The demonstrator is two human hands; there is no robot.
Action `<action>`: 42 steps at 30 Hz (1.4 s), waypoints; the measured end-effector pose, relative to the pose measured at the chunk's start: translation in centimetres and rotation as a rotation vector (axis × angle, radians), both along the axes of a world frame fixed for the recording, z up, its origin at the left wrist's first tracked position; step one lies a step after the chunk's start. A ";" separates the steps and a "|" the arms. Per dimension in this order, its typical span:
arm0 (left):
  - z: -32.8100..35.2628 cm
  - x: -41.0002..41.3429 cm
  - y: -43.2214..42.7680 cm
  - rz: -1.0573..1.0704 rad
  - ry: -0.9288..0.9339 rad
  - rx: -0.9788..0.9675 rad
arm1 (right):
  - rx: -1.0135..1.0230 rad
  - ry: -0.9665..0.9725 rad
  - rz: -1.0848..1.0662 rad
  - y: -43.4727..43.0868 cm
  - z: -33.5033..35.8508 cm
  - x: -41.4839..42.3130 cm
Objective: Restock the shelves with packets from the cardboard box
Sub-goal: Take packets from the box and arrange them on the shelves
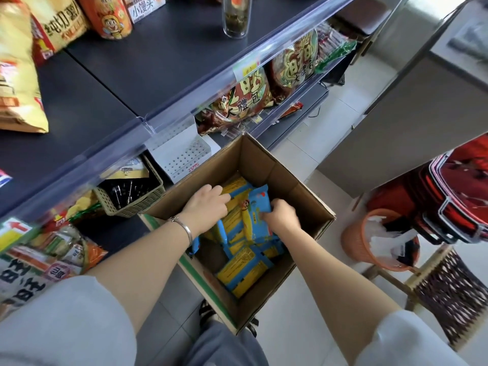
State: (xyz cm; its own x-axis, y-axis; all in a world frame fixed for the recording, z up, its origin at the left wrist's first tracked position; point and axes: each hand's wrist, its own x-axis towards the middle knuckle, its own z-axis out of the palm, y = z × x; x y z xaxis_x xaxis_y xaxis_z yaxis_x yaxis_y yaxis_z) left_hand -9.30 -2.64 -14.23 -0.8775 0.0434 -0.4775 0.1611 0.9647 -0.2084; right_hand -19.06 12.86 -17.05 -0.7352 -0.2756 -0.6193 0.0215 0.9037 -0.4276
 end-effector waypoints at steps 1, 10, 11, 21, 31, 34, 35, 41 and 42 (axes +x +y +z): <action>0.5 0.1 0.0 0.017 0.015 0.016 | -0.006 0.006 0.008 0.2 0.6 0.1; 9.5 -0.2 0.4 0.179 0.203 0.049 | -0.151 0.098 0.092 0.4 9.3 -1.3; 10.9 -0.2 0.4 0.202 0.231 0.035 | -0.175 0.111 0.093 0.3 10.5 -1.5; 24.6 0.5 -0.7 0.600 0.569 0.213 | -0.586 0.084 -0.006 -1.3 22.4 -4.4; 30.9 1.8 -0.2 0.680 0.858 0.407 | -0.813 0.144 0.102 -3.0 28.1 -4.0; 33.5 3.0 -0.8 0.657 0.953 0.405 | -0.967 0.179 0.119 -3.8 29.8 -3.4; 34.5 3.5 -1.1 0.661 0.992 0.392 | -1.022 0.181 0.120 -4.2 30.6 -3.2; 40.7 7.9 -4.1 0.678 1.237 0.423 | -1.242 0.204 0.193 -8.2 36.5 -0.4; 41.6 8.8 -4.8 0.677 1.265 0.425 | -1.268 0.200 0.206 -9.2 37.4 0.3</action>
State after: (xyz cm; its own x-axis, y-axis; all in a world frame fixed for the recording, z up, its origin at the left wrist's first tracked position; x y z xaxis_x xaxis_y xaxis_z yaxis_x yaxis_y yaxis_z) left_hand -0.47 -7.46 27.39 -0.5999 -0.5931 0.5370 -0.3973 0.8034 0.4434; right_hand -18.79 3.64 20.37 -0.6579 -0.7032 0.2696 -0.2316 -0.1517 -0.9609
